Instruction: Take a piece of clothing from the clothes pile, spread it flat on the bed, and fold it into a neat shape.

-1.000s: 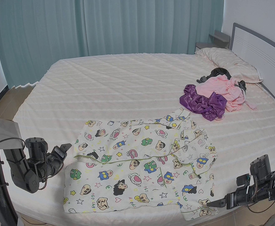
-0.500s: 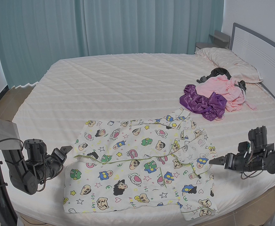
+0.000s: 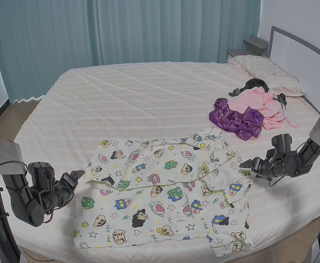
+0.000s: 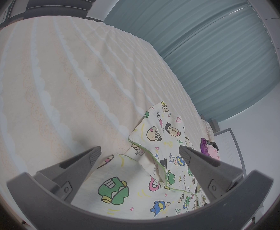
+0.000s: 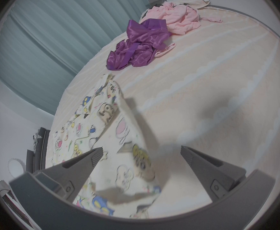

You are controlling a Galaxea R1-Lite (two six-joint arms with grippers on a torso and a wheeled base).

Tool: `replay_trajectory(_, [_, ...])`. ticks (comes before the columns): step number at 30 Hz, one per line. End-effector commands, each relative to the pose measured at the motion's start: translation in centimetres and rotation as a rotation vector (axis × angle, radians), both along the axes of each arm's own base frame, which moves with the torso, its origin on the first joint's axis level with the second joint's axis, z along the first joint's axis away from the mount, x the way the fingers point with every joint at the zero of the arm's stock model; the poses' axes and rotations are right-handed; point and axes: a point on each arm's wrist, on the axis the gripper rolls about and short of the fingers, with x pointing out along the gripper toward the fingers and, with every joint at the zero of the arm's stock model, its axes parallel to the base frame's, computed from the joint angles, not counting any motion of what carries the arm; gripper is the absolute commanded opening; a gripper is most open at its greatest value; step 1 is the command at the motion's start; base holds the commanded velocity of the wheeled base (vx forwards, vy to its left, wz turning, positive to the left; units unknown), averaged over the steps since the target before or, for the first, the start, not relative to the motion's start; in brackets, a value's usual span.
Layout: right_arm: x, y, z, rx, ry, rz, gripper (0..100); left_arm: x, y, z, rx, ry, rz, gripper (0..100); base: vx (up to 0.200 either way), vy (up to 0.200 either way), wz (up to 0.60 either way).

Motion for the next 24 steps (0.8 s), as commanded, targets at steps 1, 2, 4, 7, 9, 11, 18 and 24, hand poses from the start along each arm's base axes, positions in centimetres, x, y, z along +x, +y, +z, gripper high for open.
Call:
replay_trajectory(1, [3.1, 1.0, -3.2, -0.002, 0.069, 0.020, 100, 0.0, 0.0, -0.1, -0.001, 0.004, -0.001, 100, 0.000, 0.000, 0.00])
replay_trajectory(2, [3.2, 1.2, -3.4, -0.004, 0.072, 0.029, 100, 0.0, 0.0, -0.1, -0.001, 0.004, -0.001, 100, 0.000, 0.000, 0.00])
replay_trajectory(4, [3.6, 1.7, -3.3, -0.003, 0.062, 0.040, 0, 0.0, 0.0, -0.1, 0.000, 0.005, -0.001, 100, 0.000, 0.000, 0.00])
replay_trajectory(7, [3.7, 1.7, -3.0, -0.003, 0.046, 0.038, 0, 0.0, 0.0, -0.3, 0.000, 0.010, -0.001, 100, 0.000, 0.000, 0.00])
replay_trajectory(9, [3.6, 1.4, -3.1, -0.004, 0.052, 0.030, 0, 0.0, 0.0, -0.3, 0.000, 0.010, 0.001, 100, 0.000, 0.000, 0.00])
replay_trajectory(11, [3.7, 0.5, -3.2, -0.006, 0.053, 0.003, 0, 0.0, 0.0, -0.3, 0.000, 0.010, 0.001, 100, 0.000, 0.000, 0.00])
replay_trajectory(18, [3.3, -3.1, -3.0, 0.002, 0.048, -0.093, 0, 0.0, 0.0, -0.3, 0.001, 0.010, 0.002, 100, 0.000, 0.000, 0.00])
replay_trajectory(24, [2.6, -3.5, -3.4, 0.005, 0.013, -0.108, 0, -0.1, 0.0, -0.3, 0.003, 0.011, 0.001, 100, 0.000, 0.000, 0.00])
